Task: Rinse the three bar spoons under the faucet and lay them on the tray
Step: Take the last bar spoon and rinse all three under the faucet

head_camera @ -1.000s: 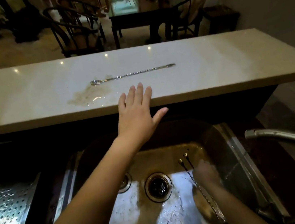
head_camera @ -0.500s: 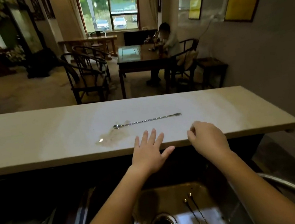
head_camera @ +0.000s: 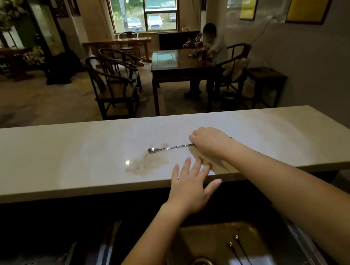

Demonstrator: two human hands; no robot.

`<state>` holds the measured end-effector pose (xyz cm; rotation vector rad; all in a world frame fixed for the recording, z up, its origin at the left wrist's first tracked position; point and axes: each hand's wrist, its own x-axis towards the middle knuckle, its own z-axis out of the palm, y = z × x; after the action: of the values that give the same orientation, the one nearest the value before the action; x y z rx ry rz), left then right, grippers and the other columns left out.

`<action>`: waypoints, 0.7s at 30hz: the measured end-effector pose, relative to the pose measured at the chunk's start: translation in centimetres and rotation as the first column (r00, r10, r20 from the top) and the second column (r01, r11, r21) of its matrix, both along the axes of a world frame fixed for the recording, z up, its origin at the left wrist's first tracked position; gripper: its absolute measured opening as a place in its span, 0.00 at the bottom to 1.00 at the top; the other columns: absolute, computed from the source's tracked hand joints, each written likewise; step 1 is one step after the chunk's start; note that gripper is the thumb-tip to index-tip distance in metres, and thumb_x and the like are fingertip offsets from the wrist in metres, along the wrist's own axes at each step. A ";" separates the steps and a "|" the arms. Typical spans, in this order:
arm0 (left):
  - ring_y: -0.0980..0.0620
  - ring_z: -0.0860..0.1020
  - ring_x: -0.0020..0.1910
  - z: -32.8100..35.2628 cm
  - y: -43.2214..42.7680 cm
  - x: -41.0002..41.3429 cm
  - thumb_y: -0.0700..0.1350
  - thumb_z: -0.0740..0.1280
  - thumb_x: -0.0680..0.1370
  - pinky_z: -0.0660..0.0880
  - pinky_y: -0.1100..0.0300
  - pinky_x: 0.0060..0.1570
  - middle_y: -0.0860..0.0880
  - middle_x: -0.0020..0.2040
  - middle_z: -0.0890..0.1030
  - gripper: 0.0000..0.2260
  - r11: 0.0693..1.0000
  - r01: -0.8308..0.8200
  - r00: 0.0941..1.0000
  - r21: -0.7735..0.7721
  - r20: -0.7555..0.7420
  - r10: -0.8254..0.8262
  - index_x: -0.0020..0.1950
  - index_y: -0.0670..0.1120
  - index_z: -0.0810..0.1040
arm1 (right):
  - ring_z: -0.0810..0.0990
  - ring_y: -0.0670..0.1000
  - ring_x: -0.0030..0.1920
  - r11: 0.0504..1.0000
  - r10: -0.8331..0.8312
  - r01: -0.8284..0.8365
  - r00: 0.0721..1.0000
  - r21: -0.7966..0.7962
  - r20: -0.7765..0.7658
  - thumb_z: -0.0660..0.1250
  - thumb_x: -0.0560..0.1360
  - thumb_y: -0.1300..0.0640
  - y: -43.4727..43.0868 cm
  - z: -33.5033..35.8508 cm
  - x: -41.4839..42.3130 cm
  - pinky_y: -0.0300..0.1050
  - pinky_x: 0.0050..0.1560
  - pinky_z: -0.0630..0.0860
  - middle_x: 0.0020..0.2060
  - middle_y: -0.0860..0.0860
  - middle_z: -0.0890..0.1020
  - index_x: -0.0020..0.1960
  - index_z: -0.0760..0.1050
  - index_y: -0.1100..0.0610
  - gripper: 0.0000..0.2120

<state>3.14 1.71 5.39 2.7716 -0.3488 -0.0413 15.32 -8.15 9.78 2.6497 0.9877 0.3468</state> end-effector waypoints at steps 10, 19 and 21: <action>0.51 0.39 0.75 -0.5 0.0 -0.1 0.63 0.47 0.77 0.36 0.46 0.72 0.51 0.78 0.48 0.27 1.000 -0.004 0.999 0.008 0.038 0.004 0.74 0.55 0.51 | 0.77 0.57 0.49 0.998 -0.039 0.044 0.993 0.045 -0.111 0.59 0.75 0.63 0.1 -0.3 1.3 0.45 0.40 0.67 0.49 0.56 0.78 0.51 0.71 0.59 0.06; 0.50 0.40 0.75 -0.7 0.0 -0.1 0.64 0.47 0.76 0.36 0.46 0.71 0.51 0.78 0.46 0.28 1.000 -0.001 0.998 0.023 0.058 0.000 0.74 0.55 0.51 | 0.71 0.54 0.40 0.941 -0.170 0.197 0.978 0.276 -0.119 0.59 0.76 0.64 -1.8 2.3 -2.5 0.46 0.38 0.68 0.47 0.57 0.78 0.50 0.72 0.60 0.05; 0.50 0.41 0.76 -0.7 -0.1 -0.2 0.64 0.47 0.76 0.37 0.46 0.71 0.51 0.78 0.47 0.28 0.999 -0.002 0.997 0.032 0.072 -0.001 0.74 0.54 0.51 | 0.74 0.54 0.41 0.906 -0.202 0.234 0.971 0.352 -0.125 0.58 0.76 0.64 -2.1 3.4 -4.6 0.48 0.41 0.74 0.46 0.57 0.79 0.50 0.72 0.60 0.06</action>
<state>2.95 1.66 4.71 2.8106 -0.3690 0.0536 10.71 -10.28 13.19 3.0993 0.6908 0.4016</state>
